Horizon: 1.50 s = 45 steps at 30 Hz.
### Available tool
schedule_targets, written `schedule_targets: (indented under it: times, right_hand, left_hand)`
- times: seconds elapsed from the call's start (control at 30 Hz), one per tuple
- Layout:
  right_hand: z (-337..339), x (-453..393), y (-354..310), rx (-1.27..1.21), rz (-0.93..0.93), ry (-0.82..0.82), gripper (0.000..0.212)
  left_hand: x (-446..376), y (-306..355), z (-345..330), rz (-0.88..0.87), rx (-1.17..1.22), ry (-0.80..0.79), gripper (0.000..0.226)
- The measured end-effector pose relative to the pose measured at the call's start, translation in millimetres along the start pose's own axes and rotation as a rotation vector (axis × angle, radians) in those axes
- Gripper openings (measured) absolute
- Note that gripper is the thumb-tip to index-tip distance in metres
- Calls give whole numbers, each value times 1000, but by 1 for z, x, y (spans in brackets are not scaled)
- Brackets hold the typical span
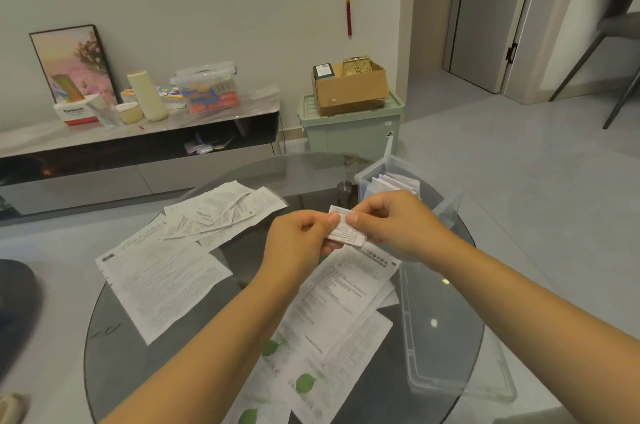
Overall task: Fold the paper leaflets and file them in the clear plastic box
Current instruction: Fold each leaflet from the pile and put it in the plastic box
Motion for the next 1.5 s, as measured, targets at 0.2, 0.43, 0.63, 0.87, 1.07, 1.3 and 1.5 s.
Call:
schedule_targets:
  times: [0.2,0.43,0.63,0.87,1.07,1.3,1.5]
  right_hand:
    - [31,-18,7,48,-39,101,13]
    - [73,-39,28,192,-63,325,11]
    - [95,-47,53,472,-114,457,18]
    - [90,-57,57,650,-145,458,19]
    - [79,-65,60,763,-213,383,19]
    - [71,-71,61,785,-211,376,15]
    - [64,-79,62,767,-211,228,26]
  left_hand:
    - [-28,22,-20,-102,-79,-25,16]
    - [-69,41,-51,-227,-227,-120,19]
    - [-99,47,-86,-544,-816,-208,31]
    - [-124,47,-114,-759,-1133,-279,65]
    - [-128,40,-116,-814,-1072,-249,76]
    - [-128,37,-113,-806,-988,-234,72]
    - [-128,36,-110,-798,-866,-224,69]
Point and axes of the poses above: each hand's wrist, its own x-axis away from the middle knuckle, its own z-axis out of the back of the hand, y = z × x, the point moved 3 cm from there along -x, towards the middle knuckle, and after that the axes turned 9 degrees about z, right-handed, at the moved point
